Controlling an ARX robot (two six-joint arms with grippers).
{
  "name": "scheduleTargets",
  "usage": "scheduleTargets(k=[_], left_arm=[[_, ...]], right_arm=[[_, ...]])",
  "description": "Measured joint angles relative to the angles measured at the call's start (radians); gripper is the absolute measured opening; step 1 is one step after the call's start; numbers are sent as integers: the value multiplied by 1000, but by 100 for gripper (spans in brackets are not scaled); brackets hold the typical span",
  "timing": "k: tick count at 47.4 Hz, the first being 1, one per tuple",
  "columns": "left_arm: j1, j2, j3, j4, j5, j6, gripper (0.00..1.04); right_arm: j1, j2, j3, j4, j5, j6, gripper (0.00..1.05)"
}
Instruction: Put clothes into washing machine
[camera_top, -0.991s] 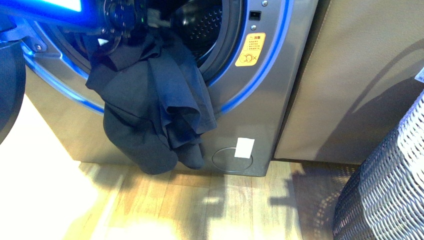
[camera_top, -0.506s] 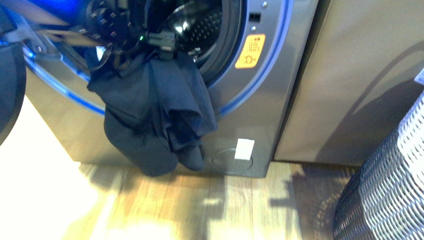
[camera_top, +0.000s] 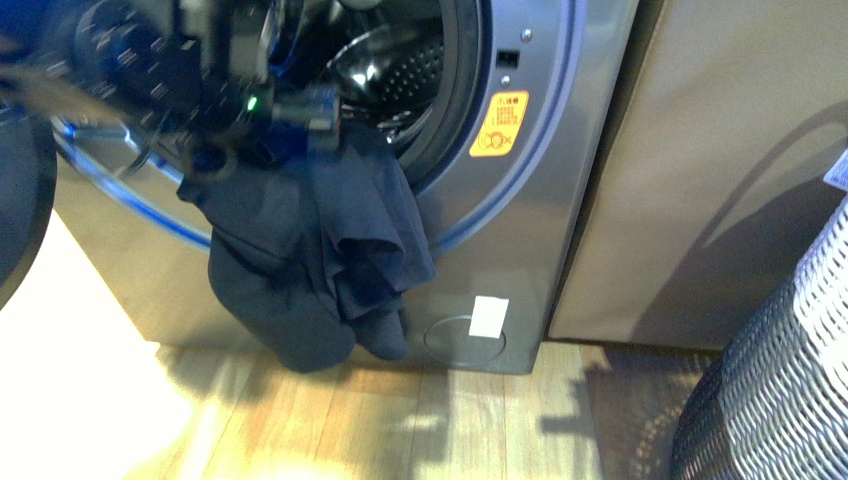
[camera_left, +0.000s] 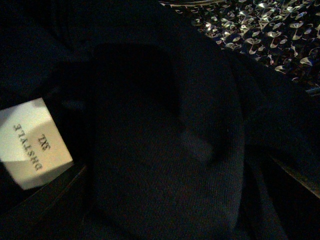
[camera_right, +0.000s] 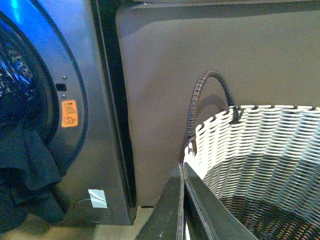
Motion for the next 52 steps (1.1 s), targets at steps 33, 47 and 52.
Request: scheduleTargets(k=[33, 47, 52], left_arm=[[-39, -521, -478, 132, 147, -31, 98], [-30, -882, -642, 69, 215, -27, 98], [-19, -1001, -689, 31, 248, -33, 98]], right_arm=[[0, 0, 0, 0, 0, 0, 2], [0, 0, 0, 0, 0, 0, 2], [0, 0, 0, 0, 0, 0, 2]])
